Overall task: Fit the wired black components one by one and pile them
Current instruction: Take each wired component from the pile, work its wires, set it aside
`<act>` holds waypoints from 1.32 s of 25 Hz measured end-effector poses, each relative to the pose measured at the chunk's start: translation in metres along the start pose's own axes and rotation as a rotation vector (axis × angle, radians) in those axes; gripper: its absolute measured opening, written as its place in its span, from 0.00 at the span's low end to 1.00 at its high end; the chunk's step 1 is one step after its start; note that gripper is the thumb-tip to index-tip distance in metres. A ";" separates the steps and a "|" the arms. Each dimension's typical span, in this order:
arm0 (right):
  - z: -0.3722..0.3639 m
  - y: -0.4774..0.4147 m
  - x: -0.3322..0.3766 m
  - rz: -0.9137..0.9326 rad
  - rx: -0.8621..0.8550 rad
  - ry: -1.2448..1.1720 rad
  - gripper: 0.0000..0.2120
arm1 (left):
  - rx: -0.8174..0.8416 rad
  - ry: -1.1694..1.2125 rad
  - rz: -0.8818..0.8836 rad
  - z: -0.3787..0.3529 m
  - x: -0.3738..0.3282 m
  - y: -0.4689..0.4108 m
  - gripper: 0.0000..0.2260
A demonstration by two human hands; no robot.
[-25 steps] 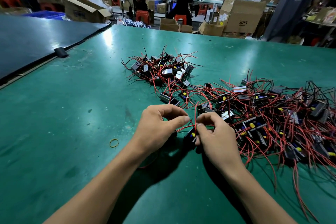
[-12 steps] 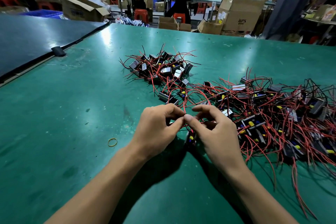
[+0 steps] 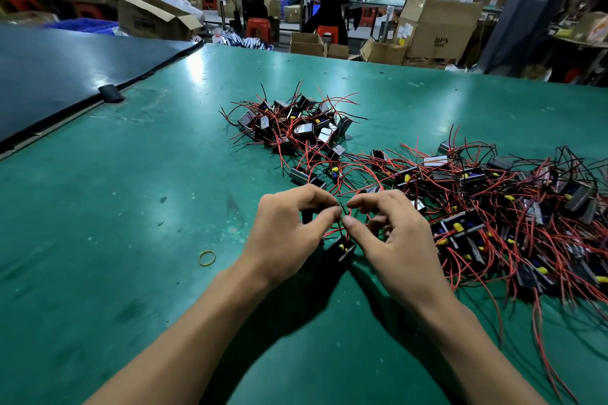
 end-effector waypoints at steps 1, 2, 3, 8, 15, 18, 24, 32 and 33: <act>0.000 0.000 -0.001 -0.017 0.015 -0.019 0.06 | 0.011 0.057 0.055 0.000 0.002 -0.001 0.02; -0.001 0.000 -0.001 -0.032 0.025 -0.052 0.05 | 0.024 0.089 0.079 0.000 0.003 -0.001 0.02; -0.001 0.000 0.000 -0.041 0.027 -0.091 0.04 | 0.034 0.098 0.079 0.000 0.002 -0.001 0.03; 0.000 0.000 0.008 -0.083 -0.041 -0.148 0.05 | -0.013 -0.099 -0.104 0.003 -0.008 0.002 0.04; 0.003 -0.004 0.007 0.113 0.005 0.002 0.03 | 0.045 -0.172 -0.149 0.003 -0.011 0.001 0.05; 0.005 -0.004 0.005 0.243 0.022 0.221 0.04 | 0.071 -0.202 -0.153 0.002 -0.012 -0.001 0.05; 0.002 -0.008 -0.001 -0.095 0.069 -0.004 0.06 | 0.035 -0.219 -0.174 0.002 -0.014 -0.002 0.07; 0.008 -0.006 -0.007 -0.410 0.175 -0.479 0.05 | 0.067 -0.043 0.027 -0.002 -0.006 -0.002 0.04; 0.009 -0.006 -0.006 -0.351 0.173 -0.464 0.03 | 0.082 0.015 0.081 -0.002 -0.003 -0.003 0.03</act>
Point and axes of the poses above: each hand's wrist, its own y-axis away from the middle knuckle, its own z-axis out of the back of the hand, x = y × z, the point moved 3 cm from there along -y, towards the middle knuckle, and after that the axes turned 3 degrees about z, right-handed, at the moved point
